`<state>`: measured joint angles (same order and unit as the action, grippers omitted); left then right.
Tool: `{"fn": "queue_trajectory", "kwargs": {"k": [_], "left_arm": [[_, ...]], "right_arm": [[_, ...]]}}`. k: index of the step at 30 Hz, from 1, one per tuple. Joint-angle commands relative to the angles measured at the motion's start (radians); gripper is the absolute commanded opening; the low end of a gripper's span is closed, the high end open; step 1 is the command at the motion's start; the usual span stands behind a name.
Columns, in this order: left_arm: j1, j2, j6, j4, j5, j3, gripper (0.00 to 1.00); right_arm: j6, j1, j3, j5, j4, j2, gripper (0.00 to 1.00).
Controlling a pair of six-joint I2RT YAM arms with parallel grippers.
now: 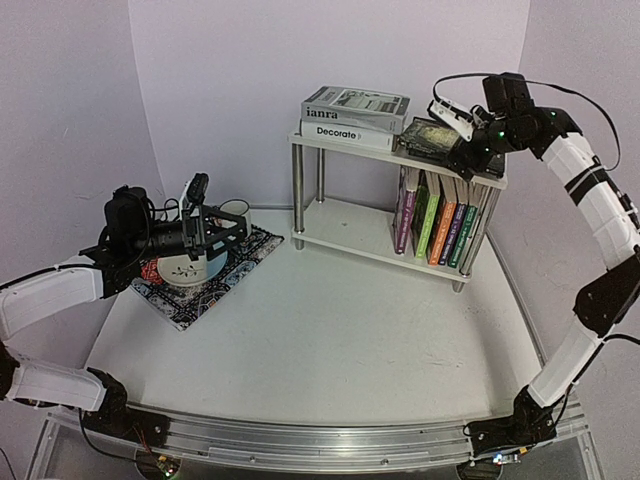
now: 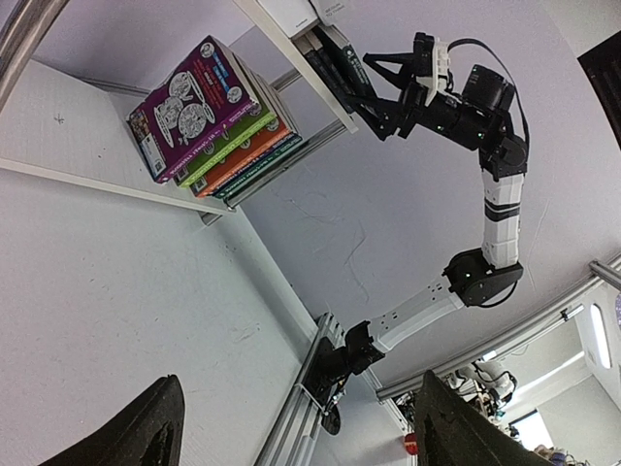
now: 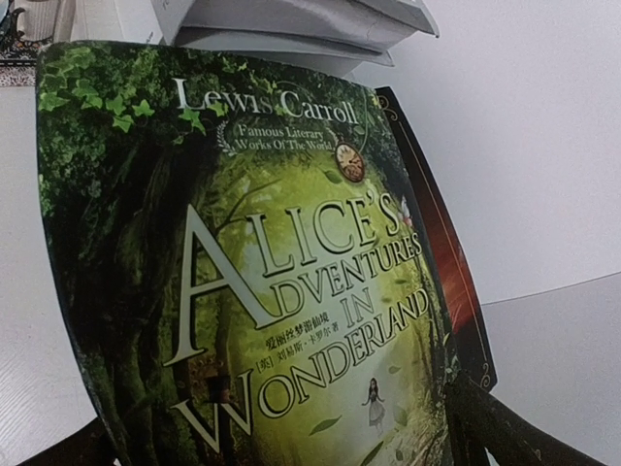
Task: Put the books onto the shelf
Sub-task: Place the book on the book pile on the shelf.
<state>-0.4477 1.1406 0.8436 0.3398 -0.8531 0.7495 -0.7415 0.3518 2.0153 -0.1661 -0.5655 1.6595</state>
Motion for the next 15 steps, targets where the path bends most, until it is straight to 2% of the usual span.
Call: {"fn": "queue_trajectory", "kwargs": {"k": [1,11,15], "left_arm": [[0.005,0.007,0.012,0.021,-0.024,0.048,0.83],[0.005,0.005,0.020,0.021,-0.024,0.047,0.83],[0.004,0.007,0.020,0.020,-0.023,0.047,0.83]], "right_arm": [[0.050,-0.039,0.084,0.039,0.017,0.040,0.98],[0.125,-0.104,0.147,0.143,-0.029,0.082,0.98],[0.154,-0.103,0.126,0.276,-0.058,0.061,0.98]]}}
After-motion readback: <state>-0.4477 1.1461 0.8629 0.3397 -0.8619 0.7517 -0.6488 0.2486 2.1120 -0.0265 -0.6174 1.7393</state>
